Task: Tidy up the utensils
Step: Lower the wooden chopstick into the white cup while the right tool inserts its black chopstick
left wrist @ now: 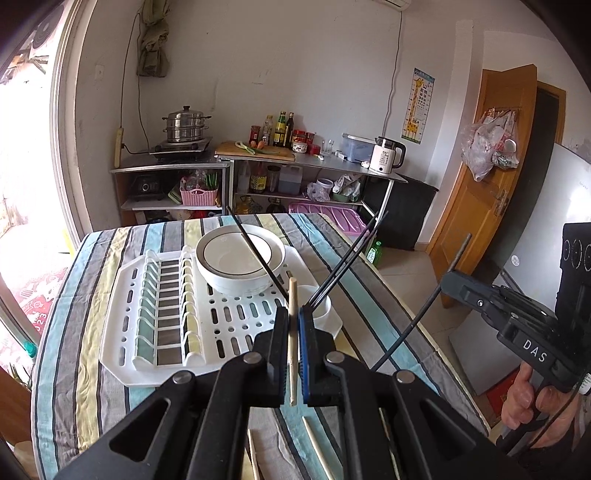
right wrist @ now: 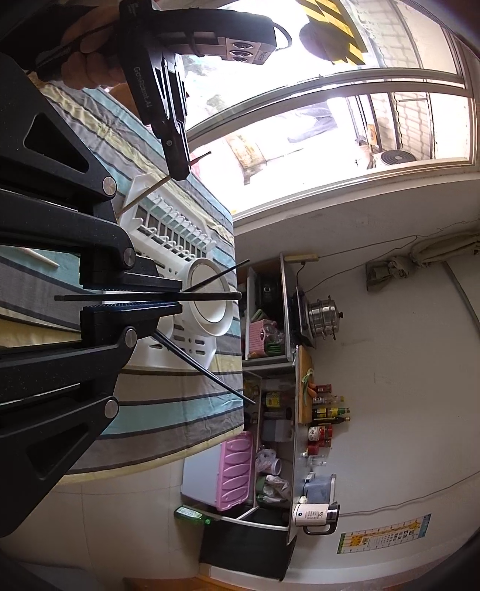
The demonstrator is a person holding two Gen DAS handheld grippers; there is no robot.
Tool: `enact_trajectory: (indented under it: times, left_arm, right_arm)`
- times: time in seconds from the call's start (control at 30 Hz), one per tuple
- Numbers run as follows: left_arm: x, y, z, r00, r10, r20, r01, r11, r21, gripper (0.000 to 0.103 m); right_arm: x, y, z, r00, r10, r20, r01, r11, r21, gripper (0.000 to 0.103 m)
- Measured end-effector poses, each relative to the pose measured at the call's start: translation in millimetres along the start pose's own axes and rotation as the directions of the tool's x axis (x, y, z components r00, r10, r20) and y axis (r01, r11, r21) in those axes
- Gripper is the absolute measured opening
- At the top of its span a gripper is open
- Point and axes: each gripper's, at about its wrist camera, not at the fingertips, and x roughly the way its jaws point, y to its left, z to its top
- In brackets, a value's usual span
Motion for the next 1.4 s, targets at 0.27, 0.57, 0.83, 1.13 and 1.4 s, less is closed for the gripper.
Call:
enact_trajectory:
  times: [0.27,0.57,0.83,1.13,1.4]
  left_arm:
    - [12.6,-7.1,44.5,0.999,-0.011,0.037,0.011,1.0,0.008,0.006]
    - [34.5,-7.2,74.3,0.998,-0.016,0.058,0.016,1.0,0.005,0.006]
    - [65.8,-8.0,83.2,0.999,-0.03,0.036,0.03,1.0,0.005,0.006]
    - [101.1,-10.2,83.8,0.998,-0.054,0.009,0.054,0.999,0.002,0.006]
    - [132.1,-6.3,72.1,0.998,-0.042,-0.044,0.042,0.999,-0.017,0.006]
  right_arm:
    - [4.2,-5.2,37.6,0.998,-0.004,0.063,0.004,1.0,0.002,0.004]
    - [23.6,-12.9,59.8,0.996,-0.017,0.088,0.016,1.0,0.013,0.004]
    - [51.6,-25.6,66.1,0.997,-0.029,0.068,0.027,0.999,0.024,0.004]
    - [76.7,-40.9,55.4,0.999,-0.04,0.022,0.039,0.998,0.045,0.004]
    - [94.7,-50.9,44.6,0.999,-0.041,-0.016,0.042,0.997,0.065,0.004]
